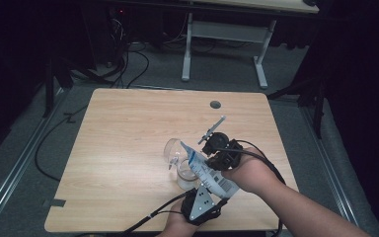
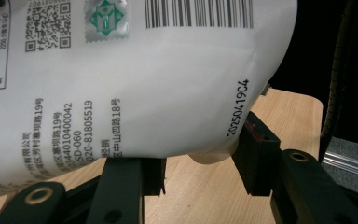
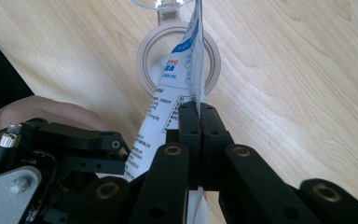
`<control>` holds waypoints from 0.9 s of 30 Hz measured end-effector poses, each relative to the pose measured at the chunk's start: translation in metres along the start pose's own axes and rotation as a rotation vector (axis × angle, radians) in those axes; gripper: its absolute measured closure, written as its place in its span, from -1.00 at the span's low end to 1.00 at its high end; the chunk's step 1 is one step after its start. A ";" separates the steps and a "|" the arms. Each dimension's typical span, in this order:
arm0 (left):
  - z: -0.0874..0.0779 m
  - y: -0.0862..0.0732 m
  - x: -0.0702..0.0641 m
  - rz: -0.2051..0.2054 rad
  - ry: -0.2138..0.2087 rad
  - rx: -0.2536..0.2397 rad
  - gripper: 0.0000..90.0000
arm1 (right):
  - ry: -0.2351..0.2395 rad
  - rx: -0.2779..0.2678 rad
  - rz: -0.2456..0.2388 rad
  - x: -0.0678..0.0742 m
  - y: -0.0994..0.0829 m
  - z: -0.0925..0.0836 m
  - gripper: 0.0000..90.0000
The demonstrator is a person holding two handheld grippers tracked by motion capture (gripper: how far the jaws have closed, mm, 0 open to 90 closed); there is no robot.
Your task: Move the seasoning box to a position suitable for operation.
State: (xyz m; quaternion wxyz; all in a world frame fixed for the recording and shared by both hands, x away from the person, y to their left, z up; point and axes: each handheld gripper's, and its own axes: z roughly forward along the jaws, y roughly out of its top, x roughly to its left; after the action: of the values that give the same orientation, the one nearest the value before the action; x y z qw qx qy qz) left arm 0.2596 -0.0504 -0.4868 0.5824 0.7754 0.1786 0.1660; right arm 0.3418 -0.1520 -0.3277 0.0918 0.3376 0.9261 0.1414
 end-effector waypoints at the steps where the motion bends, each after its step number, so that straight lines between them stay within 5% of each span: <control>1: 0.000 0.000 0.000 0.000 0.000 -0.001 0.31 | -0.002 0.002 -0.001 0.000 0.000 0.000 1.00; 27: -0.001 0.003 0.001 -0.009 -0.004 -0.009 0.31 | -0.003 -0.005 -0.007 0.000 0.002 -0.001 1.00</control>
State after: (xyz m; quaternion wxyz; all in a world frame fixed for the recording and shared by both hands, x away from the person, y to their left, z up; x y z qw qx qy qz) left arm 0.2606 -0.0499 -0.4841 0.5871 0.7723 0.1801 0.1627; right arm 0.3432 -0.1508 -0.3258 0.0946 0.3345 0.9267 0.1427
